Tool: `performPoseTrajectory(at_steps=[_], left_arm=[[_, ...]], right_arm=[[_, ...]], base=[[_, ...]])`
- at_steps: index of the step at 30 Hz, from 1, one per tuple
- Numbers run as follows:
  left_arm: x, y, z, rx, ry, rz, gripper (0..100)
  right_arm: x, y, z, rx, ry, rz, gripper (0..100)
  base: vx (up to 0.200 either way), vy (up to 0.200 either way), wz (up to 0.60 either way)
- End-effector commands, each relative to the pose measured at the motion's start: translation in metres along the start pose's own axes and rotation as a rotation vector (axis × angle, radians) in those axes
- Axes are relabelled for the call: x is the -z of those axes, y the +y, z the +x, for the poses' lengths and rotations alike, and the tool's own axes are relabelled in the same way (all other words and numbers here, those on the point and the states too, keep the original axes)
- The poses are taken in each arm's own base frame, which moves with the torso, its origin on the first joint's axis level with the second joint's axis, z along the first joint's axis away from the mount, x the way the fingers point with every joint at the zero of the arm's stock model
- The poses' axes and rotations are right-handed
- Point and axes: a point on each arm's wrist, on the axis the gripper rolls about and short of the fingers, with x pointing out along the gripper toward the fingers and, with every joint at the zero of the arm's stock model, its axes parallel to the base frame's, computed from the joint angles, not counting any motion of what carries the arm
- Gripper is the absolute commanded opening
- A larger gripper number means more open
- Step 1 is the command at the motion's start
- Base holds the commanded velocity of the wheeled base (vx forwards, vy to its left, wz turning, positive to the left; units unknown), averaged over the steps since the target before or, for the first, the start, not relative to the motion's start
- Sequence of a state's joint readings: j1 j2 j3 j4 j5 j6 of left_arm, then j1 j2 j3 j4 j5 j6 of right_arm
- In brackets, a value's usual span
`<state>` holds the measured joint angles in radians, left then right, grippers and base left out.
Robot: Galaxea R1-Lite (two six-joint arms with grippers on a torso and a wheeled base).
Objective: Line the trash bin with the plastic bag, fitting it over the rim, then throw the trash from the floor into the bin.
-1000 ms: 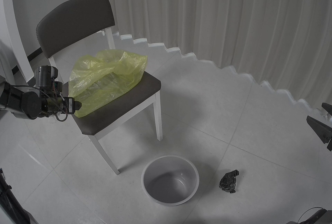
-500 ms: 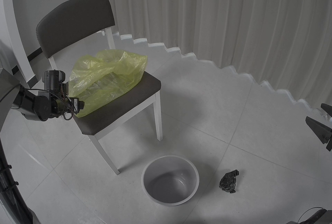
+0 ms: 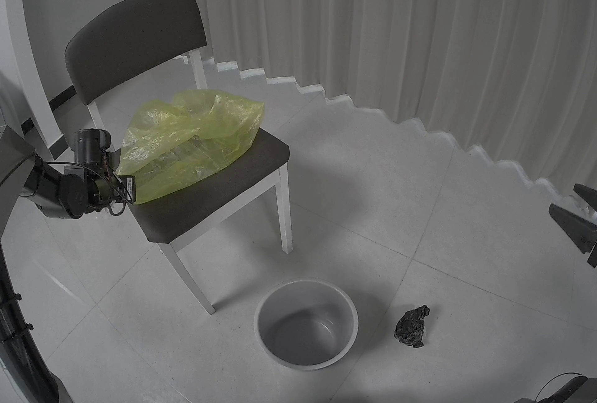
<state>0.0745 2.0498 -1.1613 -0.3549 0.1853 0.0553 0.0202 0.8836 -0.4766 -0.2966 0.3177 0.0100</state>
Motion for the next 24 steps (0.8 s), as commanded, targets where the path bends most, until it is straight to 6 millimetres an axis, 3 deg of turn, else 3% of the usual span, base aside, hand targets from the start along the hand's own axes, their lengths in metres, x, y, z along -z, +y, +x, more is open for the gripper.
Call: performPoseTrajectory(at_steps=[1,3,10,13,15,17,22,23,24], left_arm=[[-0.005,0.012,-0.010,-0.005,-0.046,-0.021,0],[-0.006,0.012,-0.015,0.010,-0.056,-0.018,0],[-0.047,0.004,-0.141,0.406,-0.318,0.035,0],[-0.055,0.001,-0.196,0.593,-0.389,0.083,0],[-0.056,0.001,-0.207,0.636,-0.404,0.104,0],[-0.060,0.002,-0.241,0.762,-0.480,0.186,0],[-0.063,-0.008,-0.296,0.942,-0.589,0.249,0],[-0.063,-0.008,-0.296,0.942,-0.589,0.249,0],[-0.060,-0.013,-0.316,1.045,-0.588,0.273,0]], right_arm=[[-0.008,-0.002,0.008,-0.031,-0.018,0.028,100],[-0.010,-0.003,0.011,-0.037,-0.021,0.033,100],[-0.034,-0.002,0.030,-0.110,-0.040,0.022,100],[-0.043,0.001,0.040,-0.153,-0.042,0.018,100],[-0.046,0.002,0.043,-0.163,-0.043,0.016,100],[-0.054,0.007,0.056,-0.211,-0.041,0.014,100],[-0.059,0.012,0.072,-0.250,-0.027,0.013,100],[-0.059,0.012,0.072,-0.250,-0.027,0.013,100],[-0.061,0.012,0.080,-0.256,-0.020,0.015,100]], base=[[0.000,0.000,0.00],[0.000,0.000,0.00],[0.000,0.000,0.00],[0.000,0.000,0.00],[0.000,0.000,0.00],[0.000,0.000,0.00],[0.000,0.000,0.00],[0.000,0.000,0.00],[0.000,0.000,0.00]])
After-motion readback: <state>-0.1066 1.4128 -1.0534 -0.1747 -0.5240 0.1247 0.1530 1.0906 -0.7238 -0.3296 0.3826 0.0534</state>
